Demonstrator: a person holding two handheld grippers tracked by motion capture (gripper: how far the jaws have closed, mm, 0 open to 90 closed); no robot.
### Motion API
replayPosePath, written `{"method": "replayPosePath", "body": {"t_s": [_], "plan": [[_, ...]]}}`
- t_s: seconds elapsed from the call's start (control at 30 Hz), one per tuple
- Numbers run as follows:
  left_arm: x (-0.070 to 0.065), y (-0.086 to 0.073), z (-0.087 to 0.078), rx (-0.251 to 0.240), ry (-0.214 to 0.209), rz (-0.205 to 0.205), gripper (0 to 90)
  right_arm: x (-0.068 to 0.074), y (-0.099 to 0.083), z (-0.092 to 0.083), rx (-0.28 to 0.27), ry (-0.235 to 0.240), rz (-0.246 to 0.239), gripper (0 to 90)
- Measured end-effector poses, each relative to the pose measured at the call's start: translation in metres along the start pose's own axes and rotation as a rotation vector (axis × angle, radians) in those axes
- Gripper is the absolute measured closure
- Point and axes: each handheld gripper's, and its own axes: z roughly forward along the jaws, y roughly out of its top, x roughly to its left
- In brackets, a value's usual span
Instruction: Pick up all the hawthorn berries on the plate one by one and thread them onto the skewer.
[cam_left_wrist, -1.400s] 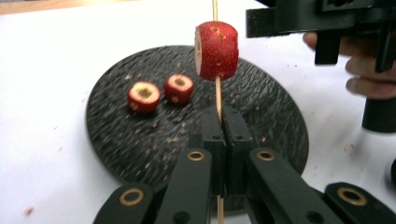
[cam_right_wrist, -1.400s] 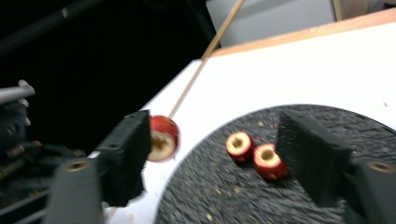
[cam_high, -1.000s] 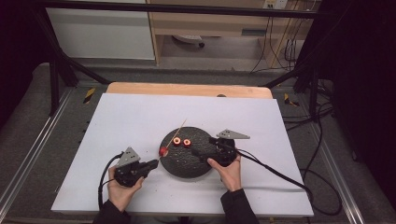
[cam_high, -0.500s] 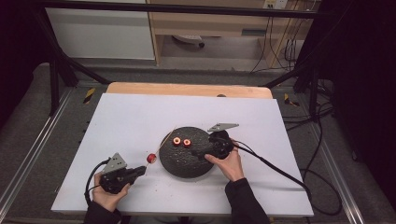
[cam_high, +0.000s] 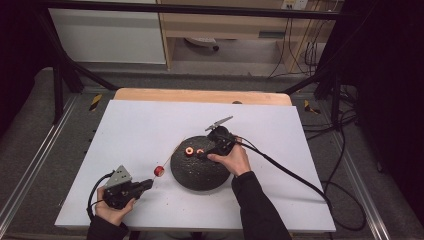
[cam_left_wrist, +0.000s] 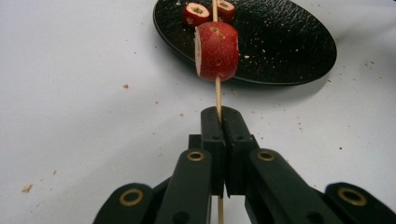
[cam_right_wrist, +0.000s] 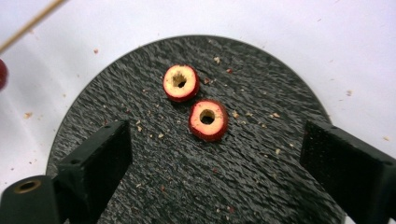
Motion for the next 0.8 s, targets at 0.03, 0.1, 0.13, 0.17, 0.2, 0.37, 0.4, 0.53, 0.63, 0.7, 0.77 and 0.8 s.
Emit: {"method": "replayPosePath", "body": {"t_s": [0.03, 0.1, 0.13, 0.17, 0.2, 0.37, 0.4, 0.53, 0.63, 0.7, 0.77, 0.8], "plan": [[0.000, 0.000, 0.000, 0.001, 0.001, -0.001, 88.6, 0.001, 0.002, 0.003, 0.012, -0.008, -0.006, 12.2], [0.000, 0.000, 0.000, 0.003, 0.002, -0.002, 88.6, 0.001, 0.006, 0.008, 0.032, -0.008, -0.013, 15.4], [0.000, 0.000, 0.000, 0.003, 0.003, -0.002, 88.6, 0.001, 0.008, 0.011, 0.043, -0.005, -0.020, 17.2], [0.000, 0.000, 0.000, 0.003, 0.004, -0.002, 88.6, 0.001, 0.009, 0.014, 0.051, -0.006, -0.020, 19.4], [0.000, 0.000, 0.000, 0.003, 0.004, -0.002, 88.6, 0.001, 0.010, 0.016, 0.058, -0.007, -0.022, 21.2], [0.000, 0.000, 0.001, 0.005, 0.004, -0.001, 88.6, -0.004, 0.014, 0.026, 0.087, -0.010, -0.005, 30.1], [0.000, 0.000, 0.001, 0.005, 0.004, 0.000, 88.6, -0.005, 0.015, 0.027, 0.093, -0.007, -0.001, 31.3], [0.000, 0.000, 0.000, 0.006, 0.004, -0.002, 88.6, -0.007, 0.017, 0.032, 0.126, 0.007, 0.005, 37.5], [0.000, 0.000, 0.001, 0.006, 0.005, -0.005, 88.6, -0.005, 0.018, 0.035, 0.137, 0.022, 0.008, 42.2], [0.001, 0.000, 0.001, 0.009, 0.005, -0.006, 88.6, -0.005, 0.019, 0.036, 0.141, 0.031, 0.015, 44.8], [0.000, 0.000, 0.001, 0.009, 0.005, -0.004, 88.6, -0.005, 0.019, 0.039, 0.149, 0.038, 0.025, 47.4], [0.000, 0.000, 0.001, 0.010, 0.004, -0.003, 88.6, -0.005, 0.019, 0.040, 0.150, 0.039, 0.028, 48.2]]}}
